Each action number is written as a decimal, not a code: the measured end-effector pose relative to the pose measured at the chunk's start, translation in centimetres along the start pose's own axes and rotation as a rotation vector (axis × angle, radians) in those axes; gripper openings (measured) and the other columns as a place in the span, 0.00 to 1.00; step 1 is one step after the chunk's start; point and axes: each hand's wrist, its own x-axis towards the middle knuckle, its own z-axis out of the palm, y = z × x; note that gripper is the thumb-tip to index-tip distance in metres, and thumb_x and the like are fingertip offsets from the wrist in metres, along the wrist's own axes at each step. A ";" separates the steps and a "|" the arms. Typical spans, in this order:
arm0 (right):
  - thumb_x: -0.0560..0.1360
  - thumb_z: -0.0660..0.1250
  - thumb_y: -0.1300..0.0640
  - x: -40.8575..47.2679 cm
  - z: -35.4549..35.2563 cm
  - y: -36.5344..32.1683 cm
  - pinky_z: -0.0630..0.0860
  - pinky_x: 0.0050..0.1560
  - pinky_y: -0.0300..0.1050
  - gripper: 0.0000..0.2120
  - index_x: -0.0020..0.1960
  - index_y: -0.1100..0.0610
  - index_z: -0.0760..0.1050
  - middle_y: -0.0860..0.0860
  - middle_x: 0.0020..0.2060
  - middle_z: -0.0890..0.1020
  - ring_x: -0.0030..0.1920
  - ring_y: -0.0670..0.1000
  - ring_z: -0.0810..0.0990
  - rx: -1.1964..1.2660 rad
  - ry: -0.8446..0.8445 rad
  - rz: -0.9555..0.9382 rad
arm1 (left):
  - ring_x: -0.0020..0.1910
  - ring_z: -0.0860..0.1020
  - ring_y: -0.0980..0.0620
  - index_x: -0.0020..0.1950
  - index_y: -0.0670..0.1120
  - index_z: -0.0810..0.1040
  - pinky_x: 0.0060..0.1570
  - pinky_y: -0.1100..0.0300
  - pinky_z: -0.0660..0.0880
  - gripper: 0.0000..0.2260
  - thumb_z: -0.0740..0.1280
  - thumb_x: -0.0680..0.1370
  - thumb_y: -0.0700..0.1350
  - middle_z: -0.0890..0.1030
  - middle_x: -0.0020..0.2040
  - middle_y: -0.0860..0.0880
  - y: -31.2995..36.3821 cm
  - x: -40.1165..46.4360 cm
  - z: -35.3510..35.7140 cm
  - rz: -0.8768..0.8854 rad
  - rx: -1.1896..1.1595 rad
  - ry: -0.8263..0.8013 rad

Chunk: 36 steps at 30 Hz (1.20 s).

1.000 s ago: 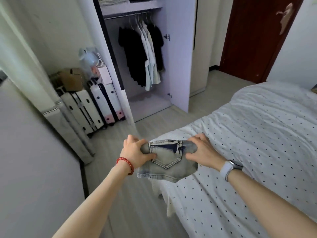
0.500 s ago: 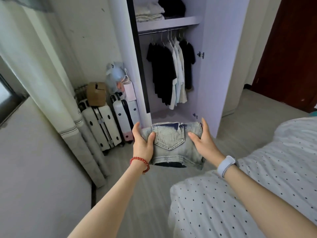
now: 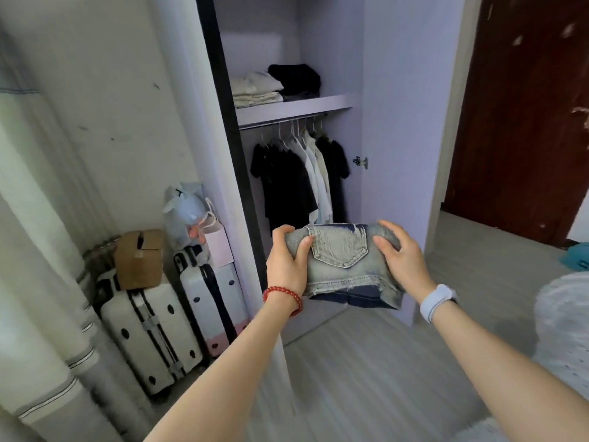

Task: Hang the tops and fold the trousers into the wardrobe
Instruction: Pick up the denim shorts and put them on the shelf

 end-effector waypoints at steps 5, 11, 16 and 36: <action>0.80 0.58 0.58 7.4 2.4 0.6 0.56 0.67 0.35 0.23 0.74 0.54 0.60 0.48 0.71 0.65 0.72 0.47 0.61 0.109 -0.004 0.140 | 0.49 0.73 0.49 0.63 0.47 0.66 0.49 0.59 0.68 0.14 0.62 0.79 0.49 0.73 0.51 0.50 0.3 9.6 1.7 0.056 -0.007 -0.051; 0.76 0.64 0.52 15.2 2.1 2.2 0.73 0.57 0.55 0.15 0.53 0.64 0.76 0.60 0.48 0.82 0.48 0.56 0.79 0.274 0.118 0.310 | 0.43 0.70 0.54 0.65 0.45 0.67 0.39 0.69 0.62 0.15 0.61 0.80 0.47 0.72 0.48 0.51 0.9 18.7 5.6 0.061 -0.126 -0.060; 0.81 0.54 0.54 23.3 3.5 2.9 0.63 0.67 0.44 0.22 0.73 0.58 0.56 0.52 0.66 0.69 0.65 0.51 0.68 0.054 0.104 0.107 | 0.43 0.70 0.54 0.64 0.45 0.69 0.40 0.69 0.62 0.14 0.62 0.79 0.47 0.72 0.48 0.52 0.3 26.2 9.6 0.047 -0.191 0.007; 0.76 0.65 0.62 66.9 12.3 4.8 0.62 0.63 0.30 0.30 0.74 0.53 0.58 0.48 0.69 0.65 0.67 0.45 0.66 0.169 -0.228 -0.378 | 0.67 0.69 0.47 0.77 0.48 0.53 0.68 0.50 0.65 0.38 0.71 0.73 0.38 0.66 0.70 0.49 0.2 66.5 14.6 0.008 -0.244 0.059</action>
